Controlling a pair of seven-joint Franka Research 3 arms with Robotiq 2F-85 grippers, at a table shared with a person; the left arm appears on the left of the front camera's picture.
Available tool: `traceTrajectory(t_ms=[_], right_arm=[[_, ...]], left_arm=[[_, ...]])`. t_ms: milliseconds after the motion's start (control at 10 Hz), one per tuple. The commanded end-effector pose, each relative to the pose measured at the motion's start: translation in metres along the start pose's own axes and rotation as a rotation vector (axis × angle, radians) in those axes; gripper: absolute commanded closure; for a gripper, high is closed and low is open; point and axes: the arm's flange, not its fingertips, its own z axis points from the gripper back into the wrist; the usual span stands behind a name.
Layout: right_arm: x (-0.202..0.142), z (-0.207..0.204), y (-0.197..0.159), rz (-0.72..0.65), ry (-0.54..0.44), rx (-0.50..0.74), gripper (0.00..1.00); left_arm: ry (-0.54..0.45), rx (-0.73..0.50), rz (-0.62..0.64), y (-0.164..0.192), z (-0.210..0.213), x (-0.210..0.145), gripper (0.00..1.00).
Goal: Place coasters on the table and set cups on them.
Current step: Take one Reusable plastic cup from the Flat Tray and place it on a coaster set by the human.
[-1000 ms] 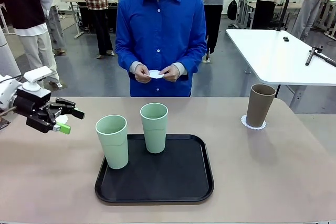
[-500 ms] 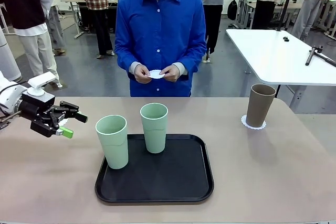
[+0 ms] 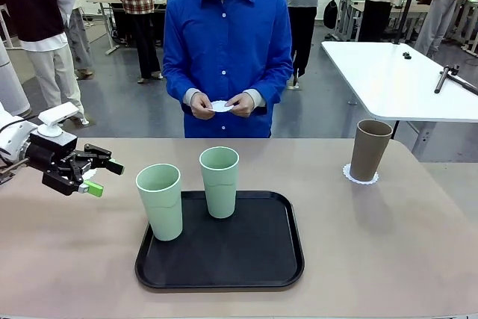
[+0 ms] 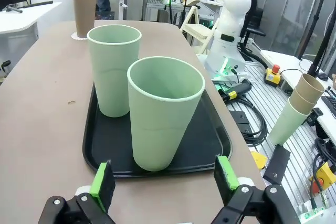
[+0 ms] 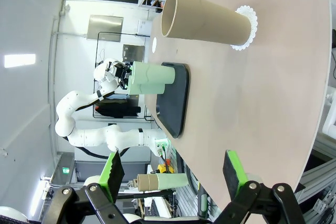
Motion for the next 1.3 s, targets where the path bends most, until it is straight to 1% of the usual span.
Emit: traceTrajectory(t_ms=[0,100,200,400,600,1000,1200], right_arm=[[0.001,0.000,0.001,-0.001,-0.003,-0.007,0.00],[0.001,0.000,0.001,-0.001,-0.003,-0.007,0.00],[0.001,0.000,0.001,-0.001,-0.003,-0.007,0.00],[0.001,0.000,0.001,-0.001,-0.003,-0.007,0.00],[0.001,0.000,0.001,-0.001,-0.003,-0.007,0.00],[0.001,0.000,0.001,-0.001,-0.003,-0.007,0.00],[0.001,0.000,0.001,-0.001,-0.003,-0.007,0.00]], left_arm=[[0.000,0.000,0.000,0.000,0.000,0.000,0.00],[-0.093,0.019,-0.026,0.002,0.000,-0.005,0.00],[-0.130,0.058,-0.027,0.000,-0.006,-0.011,0.00],[-0.216,0.071,0.001,-0.001,-0.020,-0.026,0.00],[-0.258,0.051,0.000,0.000,-0.035,-0.044,0.00],[-0.280,-0.024,-0.045,0.008,-0.061,-0.071,0.00],[-0.294,-0.015,-0.068,0.016,-0.066,-0.072,0.00]])
